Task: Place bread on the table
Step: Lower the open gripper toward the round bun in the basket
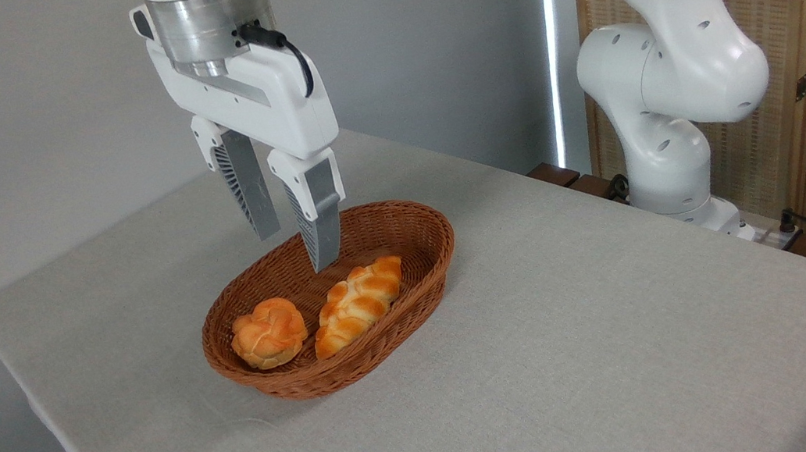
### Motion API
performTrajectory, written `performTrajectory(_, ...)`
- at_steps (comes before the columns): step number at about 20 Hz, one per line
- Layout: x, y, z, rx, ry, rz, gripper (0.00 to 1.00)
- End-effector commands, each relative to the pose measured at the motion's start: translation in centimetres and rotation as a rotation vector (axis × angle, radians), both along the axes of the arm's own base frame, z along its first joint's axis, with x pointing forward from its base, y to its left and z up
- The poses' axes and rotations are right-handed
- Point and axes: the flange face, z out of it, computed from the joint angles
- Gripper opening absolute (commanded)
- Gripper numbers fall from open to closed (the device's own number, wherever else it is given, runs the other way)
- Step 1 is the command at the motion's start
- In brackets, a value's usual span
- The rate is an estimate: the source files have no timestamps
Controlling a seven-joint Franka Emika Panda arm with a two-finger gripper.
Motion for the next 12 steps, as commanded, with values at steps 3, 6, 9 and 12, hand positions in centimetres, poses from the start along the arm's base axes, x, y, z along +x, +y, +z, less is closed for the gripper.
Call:
performTrajectory(3, -0.8, -2.0, -2.0, -0.011, 0.02, -0.015, 1.0)
performTrajectory(6, -0.9, -4.0, -3.4, -0.013, 0.007, -0.046, 1.0)
performTrajectory(9, -0.8, -6.4, -5.0, -0.018, -0.032, -0.08, 1.0)
performTrajectory(12, -0.9, -8.6, -6.7, -0.022, -0.068, -0.115, 1.0)
